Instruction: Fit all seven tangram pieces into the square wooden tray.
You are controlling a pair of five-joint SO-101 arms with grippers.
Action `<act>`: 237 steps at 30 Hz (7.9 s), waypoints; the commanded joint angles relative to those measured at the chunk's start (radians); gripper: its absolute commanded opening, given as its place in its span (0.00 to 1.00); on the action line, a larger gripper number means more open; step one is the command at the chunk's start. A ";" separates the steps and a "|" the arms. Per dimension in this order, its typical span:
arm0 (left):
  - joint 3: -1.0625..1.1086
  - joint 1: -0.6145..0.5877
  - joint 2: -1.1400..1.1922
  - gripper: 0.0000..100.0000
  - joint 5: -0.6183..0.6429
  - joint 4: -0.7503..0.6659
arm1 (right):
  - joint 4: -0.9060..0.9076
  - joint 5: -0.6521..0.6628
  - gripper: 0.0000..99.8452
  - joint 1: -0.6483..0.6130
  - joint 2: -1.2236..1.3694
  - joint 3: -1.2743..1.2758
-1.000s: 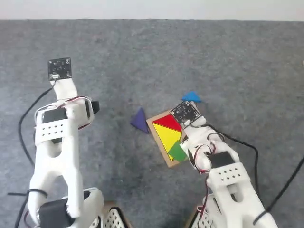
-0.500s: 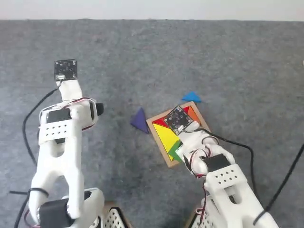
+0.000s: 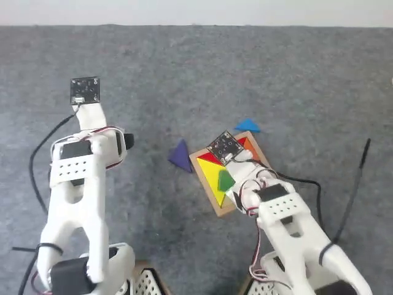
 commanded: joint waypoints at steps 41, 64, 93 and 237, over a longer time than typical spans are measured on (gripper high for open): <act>-0.005 0.011 -0.005 0.24 -0.008 -0.012 | -0.007 0.077 0.01 0.156 -0.182 0.052; -0.005 0.009 -0.005 0.24 -0.008 -0.014 | -0.035 0.078 0.01 0.096 0.311 -0.278; -0.005 0.009 -0.005 0.24 -0.008 -0.017 | 0.128 0.018 0.01 0.101 -0.171 -0.087; 0.054 0.072 -0.005 0.24 -0.014 -0.095 | 0.260 -0.005 0.16 0.168 0.995 -1.269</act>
